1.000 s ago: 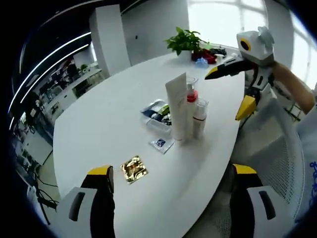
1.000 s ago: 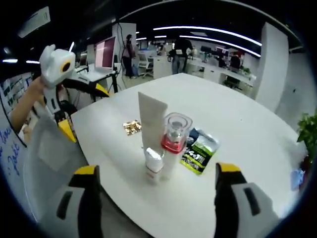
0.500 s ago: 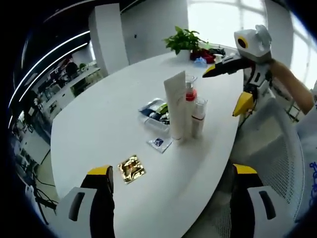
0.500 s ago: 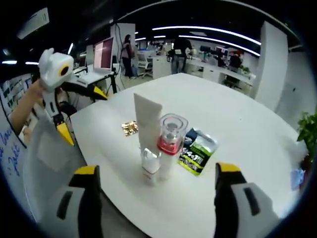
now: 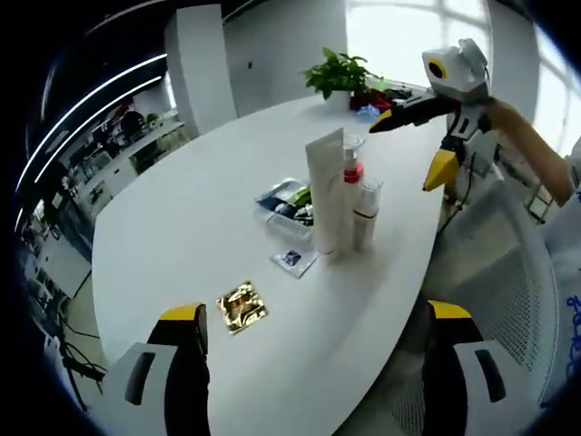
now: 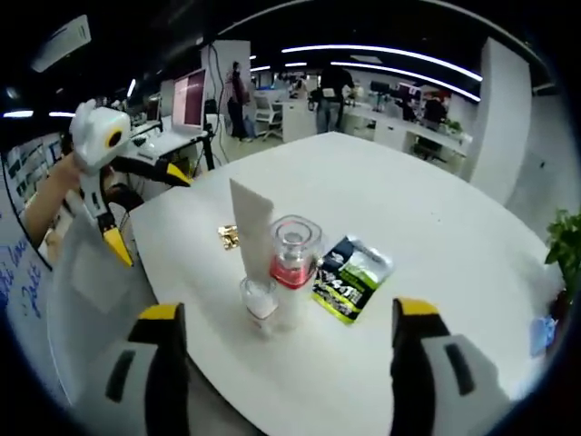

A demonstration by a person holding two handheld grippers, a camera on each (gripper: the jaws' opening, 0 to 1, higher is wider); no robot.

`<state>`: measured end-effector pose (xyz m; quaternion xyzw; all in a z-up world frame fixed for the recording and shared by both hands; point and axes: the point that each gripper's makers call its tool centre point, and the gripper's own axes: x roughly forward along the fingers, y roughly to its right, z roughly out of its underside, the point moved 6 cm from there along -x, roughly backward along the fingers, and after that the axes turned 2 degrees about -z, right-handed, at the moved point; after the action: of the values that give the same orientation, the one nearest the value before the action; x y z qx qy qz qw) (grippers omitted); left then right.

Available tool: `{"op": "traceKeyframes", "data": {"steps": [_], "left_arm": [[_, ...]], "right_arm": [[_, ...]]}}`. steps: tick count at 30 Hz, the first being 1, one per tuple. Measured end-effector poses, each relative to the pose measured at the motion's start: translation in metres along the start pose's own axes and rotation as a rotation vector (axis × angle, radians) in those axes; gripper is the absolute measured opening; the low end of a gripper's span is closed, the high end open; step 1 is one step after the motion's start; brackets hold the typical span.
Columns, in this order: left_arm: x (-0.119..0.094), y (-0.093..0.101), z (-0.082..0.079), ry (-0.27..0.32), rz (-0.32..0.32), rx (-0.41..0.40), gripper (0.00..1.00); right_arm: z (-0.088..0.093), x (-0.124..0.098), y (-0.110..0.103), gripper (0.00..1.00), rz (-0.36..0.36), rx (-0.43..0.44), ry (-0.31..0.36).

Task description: Arrange the skincare products in the storage area until every visible bottle or jar stands upright without overlapping.

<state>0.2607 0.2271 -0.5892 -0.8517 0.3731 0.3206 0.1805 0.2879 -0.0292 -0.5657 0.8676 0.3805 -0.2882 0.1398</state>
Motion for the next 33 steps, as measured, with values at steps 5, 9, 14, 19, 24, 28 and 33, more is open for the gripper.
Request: {"op": "traceKeyframes", "data": {"steps": [5,9,14,19,24,28,33], "left_arm": [[-0.001,-0.002,0.001,0.001,-0.005,-0.01,0.97],[-0.003,-0.005,0.002,0.006,-0.016,-0.016,0.97],[-0.006,-0.011,0.003,0.011,-0.031,-0.018,0.97],[-0.008,-0.013,0.004,0.02,-0.04,-0.02,0.97],[-0.014,-0.016,0.007,0.026,-0.053,-0.029,0.97],[-0.016,-0.018,0.008,0.031,-0.061,-0.038,0.97],[-0.017,-0.018,0.009,0.04,-0.06,-0.041,0.97]], "right_arm": [[-0.01,-0.006,0.014,0.94,-0.03,-0.001,0.005],[-0.021,-0.011,0.025,0.93,-0.045,-0.002,0.015],[-0.033,-0.015,0.037,0.91,-0.063,-0.023,-0.003],[-0.044,-0.015,0.046,0.9,-0.099,-0.055,-0.033],[-0.058,-0.015,0.056,0.88,-0.112,-0.071,-0.049],[-0.071,-0.013,0.067,0.84,-0.126,-0.07,-0.056],[-0.087,-0.005,0.081,0.79,-0.137,-0.067,-0.069]]}}
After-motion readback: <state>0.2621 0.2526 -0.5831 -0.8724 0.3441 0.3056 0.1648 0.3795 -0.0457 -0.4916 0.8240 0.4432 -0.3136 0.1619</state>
